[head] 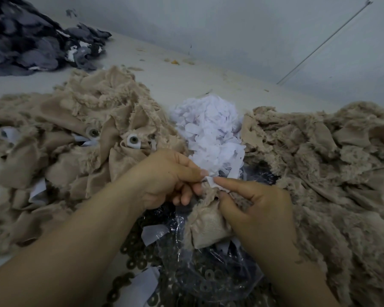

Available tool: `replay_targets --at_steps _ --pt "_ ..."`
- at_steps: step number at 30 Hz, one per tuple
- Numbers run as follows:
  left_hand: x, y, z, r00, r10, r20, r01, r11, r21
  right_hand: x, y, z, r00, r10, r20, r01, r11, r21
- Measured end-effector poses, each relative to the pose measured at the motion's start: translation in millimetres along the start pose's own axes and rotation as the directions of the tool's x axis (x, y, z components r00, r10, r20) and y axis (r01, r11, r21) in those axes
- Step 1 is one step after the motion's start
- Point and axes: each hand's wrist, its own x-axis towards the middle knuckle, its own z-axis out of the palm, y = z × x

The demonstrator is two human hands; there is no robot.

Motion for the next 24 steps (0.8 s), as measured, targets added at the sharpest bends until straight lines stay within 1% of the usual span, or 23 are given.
replay_targets --at_steps 2,4,5,7,9,11,13,16,17,18,19,20,21,22,24 --pt "1.1 0.2 1.1 0.997 0.050 -0.054 -0.052 0.998 -0.035 0.4 0.6 -0.6 0.999 -0.036 -0.029 0.034 0.998 -0.048" --pt "1.2 2.8 2.6 0.986 0.128 -0.109 -0.139 0.986 -0.092 0.4 1.0 -1.7 0.997 -0.057 -0.057 0.052 0.994 -0.091" --pt "1.0 4.1 2.5 0.975 0.175 -0.133 -0.193 0.971 -0.137 0.7 1.1 -1.8 0.996 -0.039 -0.076 0.031 0.994 -0.104" --pt "-1.9 7.4 0.7 0.955 0.252 -0.156 -0.285 0.925 -0.251 2.6 3.7 -1.4 0.991 0.052 -0.124 -0.065 0.993 -0.103" --pt "-7.0 12.6 0.0 0.947 0.300 -0.117 -0.322 0.874 -0.364 5.7 9.2 -0.5 0.976 0.156 -0.151 -0.172 0.980 -0.100" --pt "-12.8 16.7 2.6 0.944 0.325 -0.062 -0.318 0.842 -0.436 6.9 14.7 0.9 0.964 0.222 -0.147 -0.240 0.963 -0.124" --pt "-18.7 18.5 7.9 0.944 0.330 0.006 -0.290 0.836 -0.465 8.2 19.3 3.1 0.957 0.264 -0.121 -0.277 0.955 -0.110" --pt "-27.7 18.5 19.2 0.915 0.348 0.202 -0.188 0.814 -0.549 12.2 26.5 5.5 0.943 0.325 -0.066 -0.330 0.939 -0.093" --pt "-30.5 18.2 24.0 0.901 0.350 0.256 -0.153 0.808 -0.569 12.3 28.5 5.4 0.934 0.356 -0.042 -0.357 0.934 -0.032" --pt "-31.8 17.1 29.1 0.896 0.348 0.277 -0.139 0.811 -0.569 12.1 29.2 4.7 0.926 0.376 0.007 -0.376 0.923 0.080" --pt "-32.4 15.9 34.5 0.902 0.341 0.265 -0.145 0.817 -0.558 9.9 28.5 4.4 0.932 0.356 0.063 -0.362 0.913 0.187" --pt "-32.5 14.4 39.7 0.912 0.341 0.228 -0.171 0.820 -0.546 8.1 28.9 4.5 0.946 0.309 0.092 -0.323 0.916 0.238" --pt "-32.4 14.0 44.3 0.917 0.353 0.186 -0.204 0.816 -0.542 5.8 29.9 5.3 0.956 0.275 0.101 -0.291 0.927 0.238" --pt "-31.8 13.7 48.2 0.912 0.381 0.154 -0.239 0.797 -0.554 4.6 32.2 7.0 0.955 0.281 0.099 -0.296 0.928 0.224" --pt "-29.7 16.0 54.5 0.889 0.445 0.108 -0.289 0.728 -0.621 6.2 30.4 11.9 0.936 0.339 0.095 -0.351 0.911 0.214"
